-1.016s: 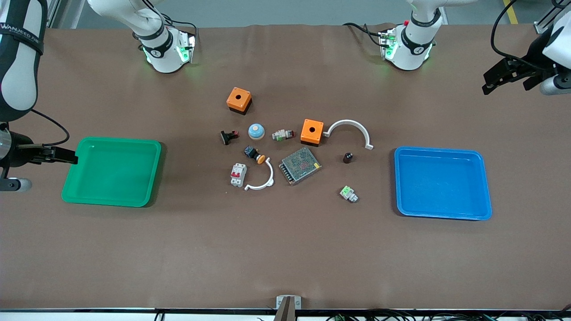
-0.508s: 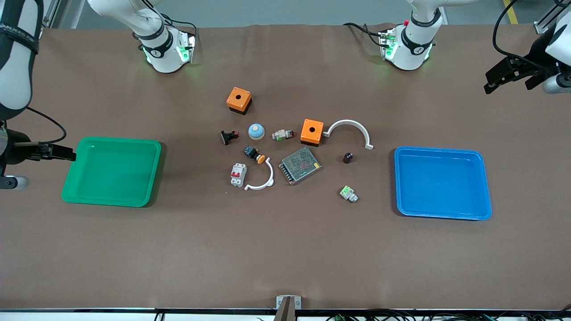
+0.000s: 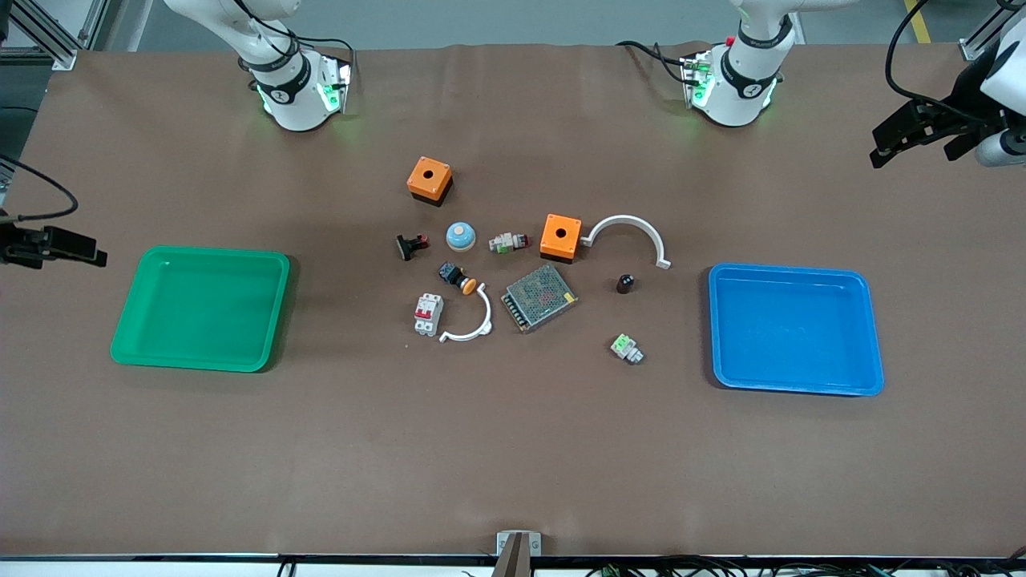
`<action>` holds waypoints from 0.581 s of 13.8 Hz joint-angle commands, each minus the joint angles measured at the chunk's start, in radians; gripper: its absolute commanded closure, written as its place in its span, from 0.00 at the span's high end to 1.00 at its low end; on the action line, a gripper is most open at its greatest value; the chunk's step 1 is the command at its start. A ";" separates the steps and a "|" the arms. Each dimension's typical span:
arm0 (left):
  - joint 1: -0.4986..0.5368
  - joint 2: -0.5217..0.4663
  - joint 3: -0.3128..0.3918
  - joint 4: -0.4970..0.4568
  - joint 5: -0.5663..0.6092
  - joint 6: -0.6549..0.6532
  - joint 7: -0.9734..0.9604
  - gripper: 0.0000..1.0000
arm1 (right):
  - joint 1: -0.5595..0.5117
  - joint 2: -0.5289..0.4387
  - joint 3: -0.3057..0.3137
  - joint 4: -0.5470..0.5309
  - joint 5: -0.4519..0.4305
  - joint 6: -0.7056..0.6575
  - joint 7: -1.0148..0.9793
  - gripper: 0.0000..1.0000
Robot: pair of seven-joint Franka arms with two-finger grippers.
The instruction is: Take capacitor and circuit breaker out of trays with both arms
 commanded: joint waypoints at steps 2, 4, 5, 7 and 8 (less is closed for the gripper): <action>0.005 -0.017 -0.001 0.006 0.014 0.004 0.024 1.00 | -0.067 -0.100 0.112 -0.098 -0.037 0.025 0.058 1.00; 0.004 -0.011 -0.001 0.017 0.015 0.004 0.022 1.00 | -0.063 -0.134 0.113 -0.133 -0.037 0.036 0.058 1.00; 0.005 -0.008 -0.001 0.026 0.015 0.004 0.025 1.00 | -0.055 -0.154 0.113 -0.164 -0.037 0.049 0.058 1.00; 0.005 -0.008 -0.001 0.028 0.015 0.004 0.025 1.00 | -0.023 -0.199 0.100 -0.225 -0.036 0.082 0.060 1.00; 0.005 -0.008 0.000 0.028 0.015 0.004 0.029 1.00 | -0.009 -0.215 0.088 -0.244 -0.037 0.089 0.058 1.00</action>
